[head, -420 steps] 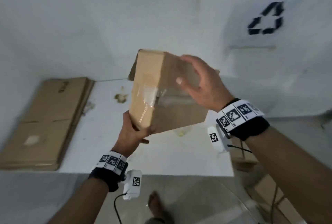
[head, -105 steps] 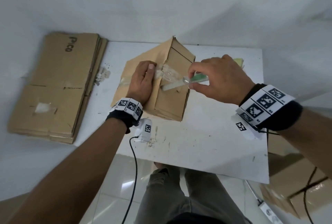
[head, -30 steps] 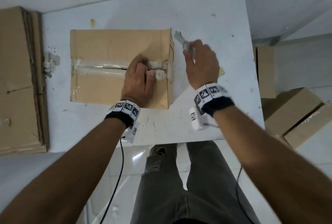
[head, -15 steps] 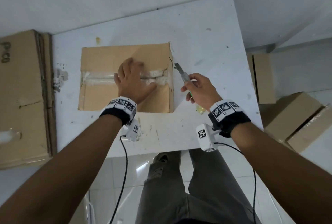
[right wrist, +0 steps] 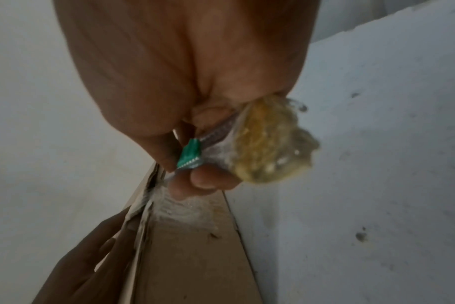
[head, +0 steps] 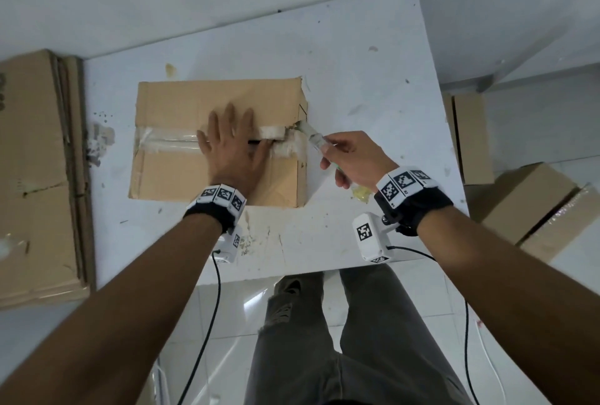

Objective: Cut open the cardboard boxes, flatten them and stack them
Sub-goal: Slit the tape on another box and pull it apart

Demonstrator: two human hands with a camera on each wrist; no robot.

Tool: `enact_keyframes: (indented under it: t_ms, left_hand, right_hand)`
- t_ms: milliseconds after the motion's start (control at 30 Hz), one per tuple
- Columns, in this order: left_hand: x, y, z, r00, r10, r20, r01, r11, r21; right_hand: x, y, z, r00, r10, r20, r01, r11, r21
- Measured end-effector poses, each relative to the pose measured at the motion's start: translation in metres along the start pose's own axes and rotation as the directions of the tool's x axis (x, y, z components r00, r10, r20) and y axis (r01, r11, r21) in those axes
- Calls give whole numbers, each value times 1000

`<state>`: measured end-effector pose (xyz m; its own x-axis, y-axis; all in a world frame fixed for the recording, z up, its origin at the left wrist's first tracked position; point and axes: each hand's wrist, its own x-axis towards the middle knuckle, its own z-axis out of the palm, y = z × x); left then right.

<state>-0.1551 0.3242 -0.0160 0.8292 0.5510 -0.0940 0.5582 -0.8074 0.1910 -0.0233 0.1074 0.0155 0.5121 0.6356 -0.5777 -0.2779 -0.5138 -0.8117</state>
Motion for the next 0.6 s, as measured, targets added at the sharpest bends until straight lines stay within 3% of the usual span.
enact_keyframes:
  t_ms: [200,300,467,600]
  left_hand:
    - [0,-2,5,1000,13,5,-13,1000,-2]
    - [0,-3,6,1000,18,7,-18,1000,-5]
    - [0,-3,7,1000,9,18,-9,1000,-2]
    - [1,-3,5,1000,-10,-28,9,998,-59]
  right_hand:
    - [4,-12,6,1000,-21,10,21,999,-34]
    - [11,-28,1,999,-33,33,39,978,-207]
    - [19,-61,-35,982,21,186,76,866,-494]
    - [19,-58,-5,968,41,248,117,799,-589]
